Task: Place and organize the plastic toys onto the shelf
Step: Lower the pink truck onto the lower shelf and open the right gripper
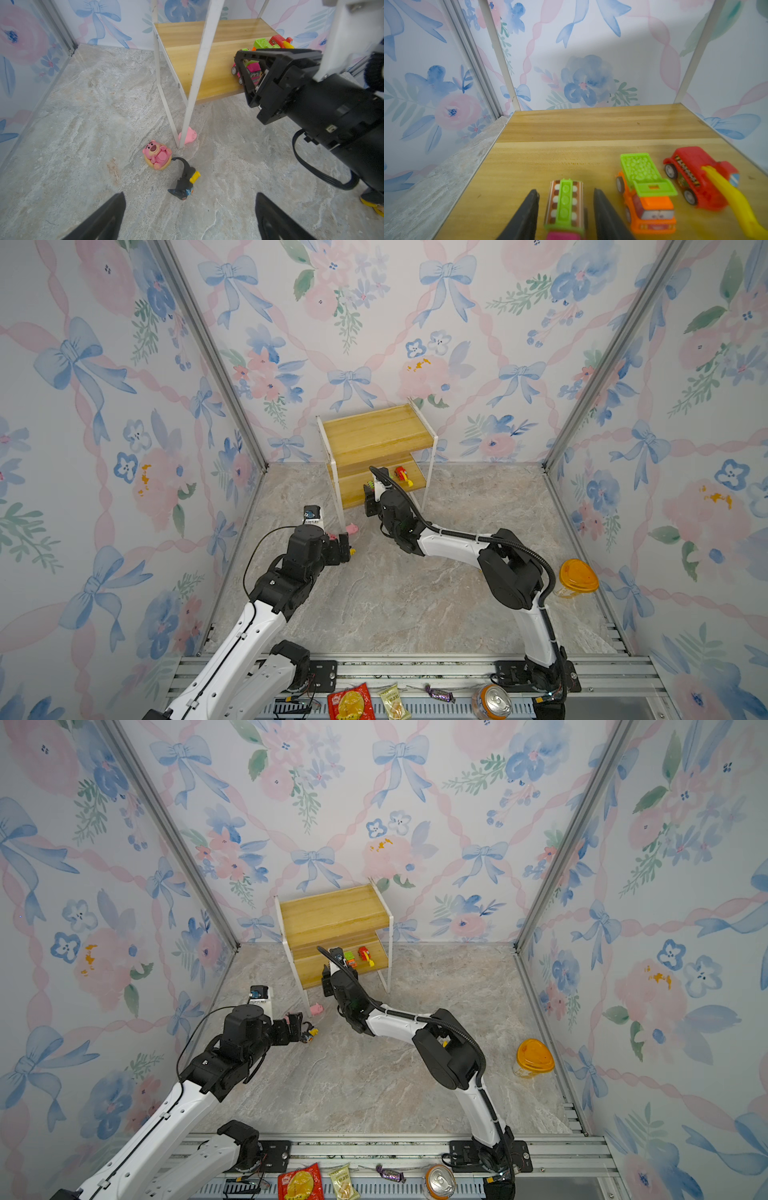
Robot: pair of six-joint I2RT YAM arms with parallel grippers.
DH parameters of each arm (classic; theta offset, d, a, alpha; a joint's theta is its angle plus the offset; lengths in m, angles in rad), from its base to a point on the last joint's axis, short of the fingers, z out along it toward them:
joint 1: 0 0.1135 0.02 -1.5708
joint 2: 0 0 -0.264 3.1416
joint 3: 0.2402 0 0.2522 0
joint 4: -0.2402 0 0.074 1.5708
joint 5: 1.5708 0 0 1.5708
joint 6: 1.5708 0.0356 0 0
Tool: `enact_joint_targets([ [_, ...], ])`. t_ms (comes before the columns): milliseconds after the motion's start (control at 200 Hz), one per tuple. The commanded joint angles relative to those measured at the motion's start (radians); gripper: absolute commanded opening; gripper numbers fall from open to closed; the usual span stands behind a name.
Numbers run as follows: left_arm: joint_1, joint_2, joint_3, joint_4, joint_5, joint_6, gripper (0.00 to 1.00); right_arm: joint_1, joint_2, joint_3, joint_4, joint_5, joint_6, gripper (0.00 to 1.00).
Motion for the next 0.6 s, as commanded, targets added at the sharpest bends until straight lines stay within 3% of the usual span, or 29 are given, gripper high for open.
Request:
enact_joint_targets([
  [0,0.005,-0.01,-0.014,0.01,0.001,0.017,0.98,-0.011,-0.063,-0.011,0.054,-0.027,0.011,0.48],
  [475,0.006,-0.01,-0.014,0.009,-0.004,0.015,0.98,0.003,-0.222,-0.169,0.105,-0.063,0.035,0.67],
  [595,0.009,-0.006,-0.014,0.011,-0.001,0.015,0.98,0.01,-0.28,-0.239,0.096,-0.051,0.047,0.66],
])
